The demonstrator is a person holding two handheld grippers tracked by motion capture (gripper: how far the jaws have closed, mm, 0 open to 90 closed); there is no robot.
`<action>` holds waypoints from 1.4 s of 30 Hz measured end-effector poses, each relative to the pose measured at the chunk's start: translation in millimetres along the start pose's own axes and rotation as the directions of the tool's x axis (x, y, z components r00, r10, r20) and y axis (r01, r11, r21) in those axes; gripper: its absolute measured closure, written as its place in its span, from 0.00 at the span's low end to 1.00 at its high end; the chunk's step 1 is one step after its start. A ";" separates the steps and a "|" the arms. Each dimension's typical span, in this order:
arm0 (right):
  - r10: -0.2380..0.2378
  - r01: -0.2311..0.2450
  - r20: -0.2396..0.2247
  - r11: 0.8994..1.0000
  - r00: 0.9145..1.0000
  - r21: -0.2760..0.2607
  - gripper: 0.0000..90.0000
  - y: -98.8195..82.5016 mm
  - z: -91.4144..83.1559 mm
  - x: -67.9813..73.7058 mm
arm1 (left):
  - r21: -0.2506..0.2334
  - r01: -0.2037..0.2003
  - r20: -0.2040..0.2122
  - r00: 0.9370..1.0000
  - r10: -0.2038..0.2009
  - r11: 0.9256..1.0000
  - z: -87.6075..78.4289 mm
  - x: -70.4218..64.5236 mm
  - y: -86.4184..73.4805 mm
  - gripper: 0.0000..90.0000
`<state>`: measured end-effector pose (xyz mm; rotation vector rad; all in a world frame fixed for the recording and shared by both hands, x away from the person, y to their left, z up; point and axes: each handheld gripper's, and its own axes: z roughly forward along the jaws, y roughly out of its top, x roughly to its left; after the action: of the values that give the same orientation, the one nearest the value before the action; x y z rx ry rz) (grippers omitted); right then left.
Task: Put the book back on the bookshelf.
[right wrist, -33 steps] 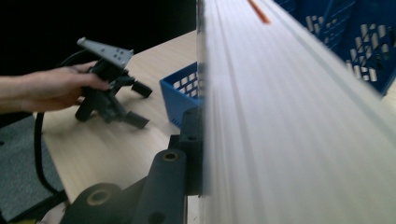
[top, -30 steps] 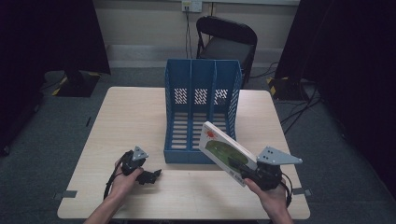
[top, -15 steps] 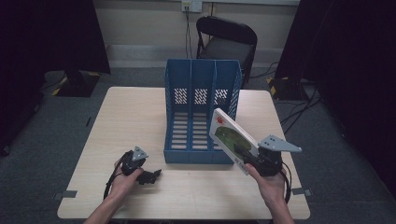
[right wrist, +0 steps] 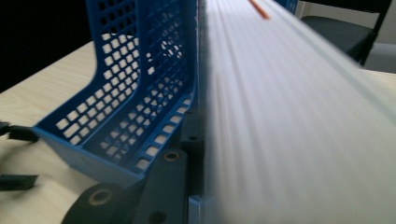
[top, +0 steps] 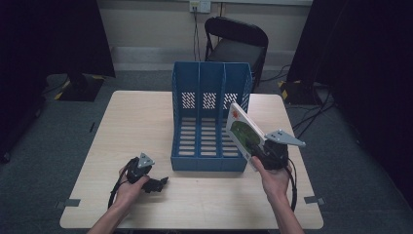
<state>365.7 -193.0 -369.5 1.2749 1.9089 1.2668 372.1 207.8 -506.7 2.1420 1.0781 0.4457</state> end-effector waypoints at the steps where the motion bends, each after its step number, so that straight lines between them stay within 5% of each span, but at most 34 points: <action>1: 0.004 -0.004 0.011 1.000 1.000 0.000 0.86 0.3 2.8 0.0 | 0.000 0.000 0.000 1.000 0.000 1.000 0.0 0.0 0.0 0.00; 14: 0.064 -0.063 0.121 0.998 0.991 -0.012 0.86 13.3 42.3 5.2 | 0.000 0.001 0.000 1.000 -0.001 1.000 0.0 -0.1 0.0 0.00; 26: 0.128 -0.130 0.164 0.992 0.978 0.003 0.86 14.6 74.3 4.8 | -0.001 0.000 0.002 1.000 0.000 1.000 0.1 0.1 0.0 0.00; 42: 0.090 -0.098 0.166 0.994 0.982 0.040 0.86 -0.4 106.3 3.1 | 0.000 0.000 0.001 1.000 0.000 1.000 0.1 0.1 0.0 0.00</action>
<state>449.3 -146.1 -415.5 1.4622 1.7911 1.1299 372.2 207.8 -506.7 2.1420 1.0772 0.4452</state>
